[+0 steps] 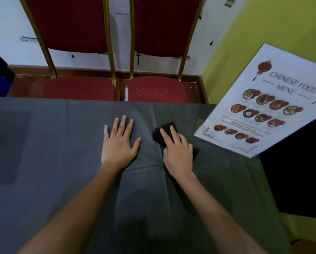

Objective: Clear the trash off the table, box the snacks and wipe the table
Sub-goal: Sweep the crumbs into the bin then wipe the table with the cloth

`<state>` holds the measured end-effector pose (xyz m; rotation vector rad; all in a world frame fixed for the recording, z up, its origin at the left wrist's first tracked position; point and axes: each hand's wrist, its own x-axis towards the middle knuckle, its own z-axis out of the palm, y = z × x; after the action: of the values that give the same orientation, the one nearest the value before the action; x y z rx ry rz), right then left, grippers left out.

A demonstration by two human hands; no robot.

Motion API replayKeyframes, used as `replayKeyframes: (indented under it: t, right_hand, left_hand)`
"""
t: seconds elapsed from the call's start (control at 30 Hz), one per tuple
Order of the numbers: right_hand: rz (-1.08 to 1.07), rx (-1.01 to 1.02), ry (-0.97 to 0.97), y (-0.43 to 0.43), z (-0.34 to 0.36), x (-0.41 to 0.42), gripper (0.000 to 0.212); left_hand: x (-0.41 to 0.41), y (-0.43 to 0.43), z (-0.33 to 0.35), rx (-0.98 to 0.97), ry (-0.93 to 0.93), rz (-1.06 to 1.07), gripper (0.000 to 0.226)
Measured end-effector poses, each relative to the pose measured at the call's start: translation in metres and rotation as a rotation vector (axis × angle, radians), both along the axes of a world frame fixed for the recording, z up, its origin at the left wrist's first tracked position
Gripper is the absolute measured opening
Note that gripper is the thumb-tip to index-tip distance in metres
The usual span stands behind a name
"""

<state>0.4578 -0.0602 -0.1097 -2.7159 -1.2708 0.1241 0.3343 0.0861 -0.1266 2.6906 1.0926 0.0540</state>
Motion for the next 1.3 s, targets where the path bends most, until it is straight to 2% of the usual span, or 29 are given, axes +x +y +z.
replayKeyframes:
  t: [0.1,0.17,0.23,0.3,0.4,0.47,0.53,0.57,0.6,0.7,0.73,0.83,0.97,1.07,1.1,1.23,1.3]
  right_hand:
    - [-0.003,0.014,-0.024,-0.017,0.002,-0.010,0.065]
    - [-0.028,0.094,0.053,-0.013,0.011,-0.006,0.061]
    - [-0.104,0.197,0.136,0.010,0.023,0.010,0.057]
    - [-0.154,0.260,0.120,0.044,0.028,0.034,0.055]
    - [-0.200,0.092,0.137,0.086,0.019,0.054,0.054]
    - [-0.061,0.002,0.055,0.096,0.008,0.048,0.053]
    - [0.200,0.001,-0.031,0.089,0.002,0.043,0.052]
    - [0.246,0.026,-0.038,0.085,-0.001,0.048,0.052]
    - [0.178,0.049,-0.025,0.081,-0.002,0.054,0.052]
    - [-0.233,0.100,0.039,0.082,-0.002,0.053,0.055]
    - [-0.232,0.077,0.024,0.085,-0.001,0.046,0.057]
    - [-0.036,0.032,0.017,0.082,0.002,0.043,0.063]
    - [-0.152,0.057,0.054,0.075,0.008,0.045,0.066]
    - [0.072,0.025,0.013,0.067,0.004,0.014,0.066]
    - [0.082,0.033,0.017,0.060,0.002,0.013,0.066]
    - [-0.276,0.063,0.052,0.042,0.001,0.015,0.066]
    - [-0.191,0.054,0.030,0.043,0.004,-0.007,0.067]
  left_hand:
    - [0.000,0.000,-0.002,0.001,-0.016,0.002,0.072]
    - [-0.001,0.000,-0.002,-0.003,-0.029,0.009,0.070]
    - [-0.001,-0.001,-0.001,0.001,-0.044,0.014,0.069]
    - [0.000,-0.001,0.000,0.006,-0.046,0.007,0.068]
    - [0.000,-0.001,-0.001,0.008,-0.034,0.007,0.067]
    - [0.000,0.000,-0.001,0.005,-0.029,0.008,0.068]
    - [0.000,0.000,-0.002,0.003,-0.029,0.008,0.068]
    - [0.000,0.000,-0.002,0.004,-0.030,0.010,0.069]
    - [0.001,0.000,-0.001,0.006,-0.033,0.010,0.069]
    - [0.001,0.000,-0.001,0.004,-0.035,0.010,0.068]
    - [0.001,0.000,-0.001,0.005,-0.034,0.008,0.068]
    - [0.000,0.000,-0.001,0.000,-0.038,0.006,0.068]
    - [0.000,0.000,-0.001,-0.003,-0.052,0.011,0.068]
    - [0.000,0.000,0.000,-0.009,-0.063,0.008,0.069]
    - [0.000,0.000,0.000,-0.012,-0.061,0.006,0.069]
    - [0.000,0.000,-0.001,-0.004,-0.065,0.007,0.068]
    - [0.000,0.001,-0.002,-0.006,-0.067,0.006,0.067]
